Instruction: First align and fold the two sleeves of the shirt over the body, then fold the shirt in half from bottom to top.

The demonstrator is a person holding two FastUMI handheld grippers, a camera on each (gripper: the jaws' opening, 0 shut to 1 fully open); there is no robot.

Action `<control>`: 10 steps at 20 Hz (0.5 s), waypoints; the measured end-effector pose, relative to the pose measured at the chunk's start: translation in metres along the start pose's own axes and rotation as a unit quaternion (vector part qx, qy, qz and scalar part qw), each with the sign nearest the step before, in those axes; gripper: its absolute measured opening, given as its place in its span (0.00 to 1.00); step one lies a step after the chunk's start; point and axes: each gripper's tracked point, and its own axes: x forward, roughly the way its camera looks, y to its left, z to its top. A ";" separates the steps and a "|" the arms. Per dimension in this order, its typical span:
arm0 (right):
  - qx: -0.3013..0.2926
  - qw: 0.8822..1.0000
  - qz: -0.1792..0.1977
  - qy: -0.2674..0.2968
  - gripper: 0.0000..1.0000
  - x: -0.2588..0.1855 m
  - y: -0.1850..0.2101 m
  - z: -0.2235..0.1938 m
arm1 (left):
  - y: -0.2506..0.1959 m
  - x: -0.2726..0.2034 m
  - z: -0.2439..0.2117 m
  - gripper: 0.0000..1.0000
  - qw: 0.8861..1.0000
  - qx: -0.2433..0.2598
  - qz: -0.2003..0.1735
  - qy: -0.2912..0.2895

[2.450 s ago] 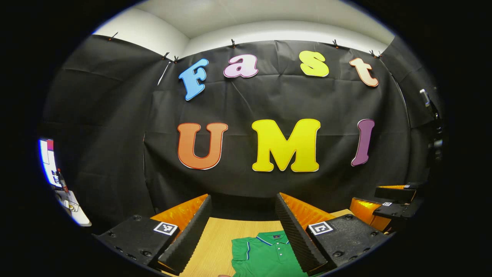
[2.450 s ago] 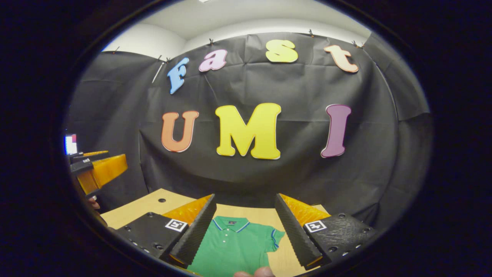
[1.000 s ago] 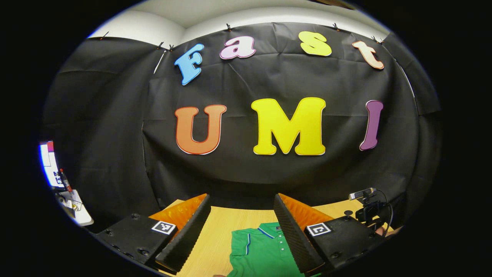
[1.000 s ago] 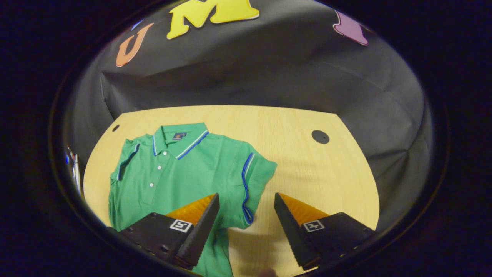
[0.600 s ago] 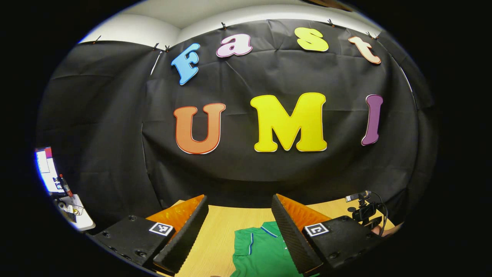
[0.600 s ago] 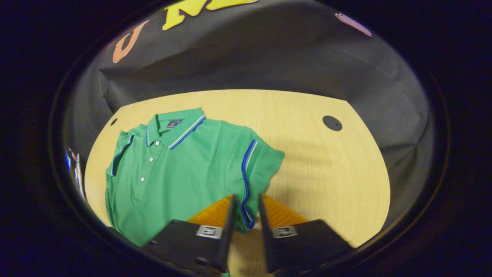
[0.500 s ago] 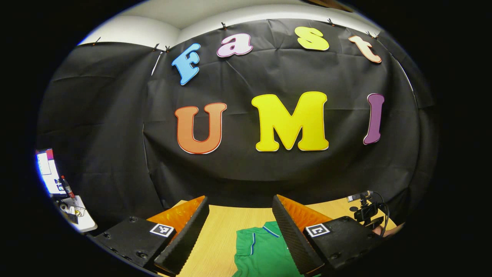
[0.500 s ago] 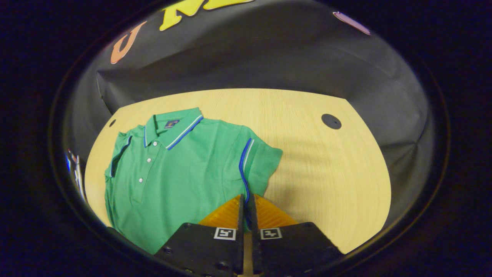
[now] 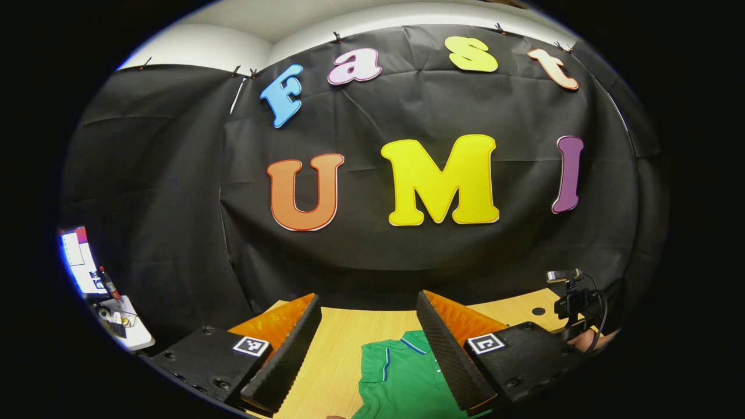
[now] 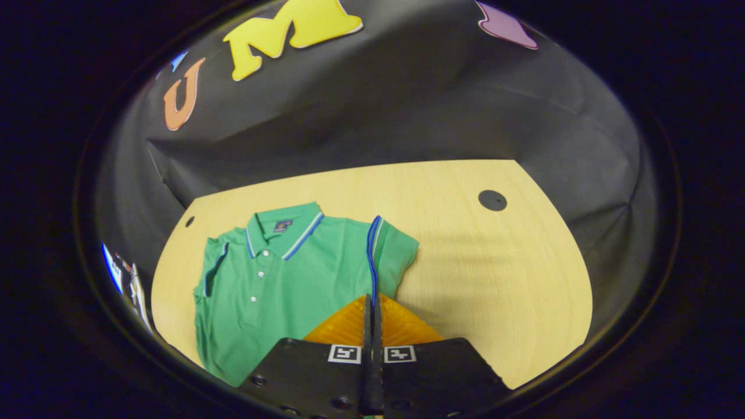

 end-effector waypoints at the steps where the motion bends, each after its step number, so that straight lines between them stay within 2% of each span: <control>1: -0.003 1.000 0.006 -0.007 0.00 -0.007 0.010 0.007 | 0.003 -0.003 0.001 1.00 1.000 -0.003 0.003 -0.002; 7: -0.042 0.998 0.040 -0.017 0.00 0.001 0.090 0.025 | 0.029 -0.022 -0.002 1.00 0.999 -0.019 0.032 0.002; 8: -0.045 0.998 0.043 -0.012 0.00 0.007 0.102 0.022 | 0.036 -0.025 -0.003 0.96 0.999 -0.017 0.039 0.005; 9: -0.050 0.998 0.046 -0.007 0.00 0.012 0.115 0.019 | 0.043 -0.030 -0.006 1.00 0.999 -0.012 0.047 0.013; 10: -0.053 0.997 0.050 -0.008 0.00 0.015 0.127 0.019 | 0.050 -0.034 -0.006 1.00 0.998 -0.009 0.055 0.018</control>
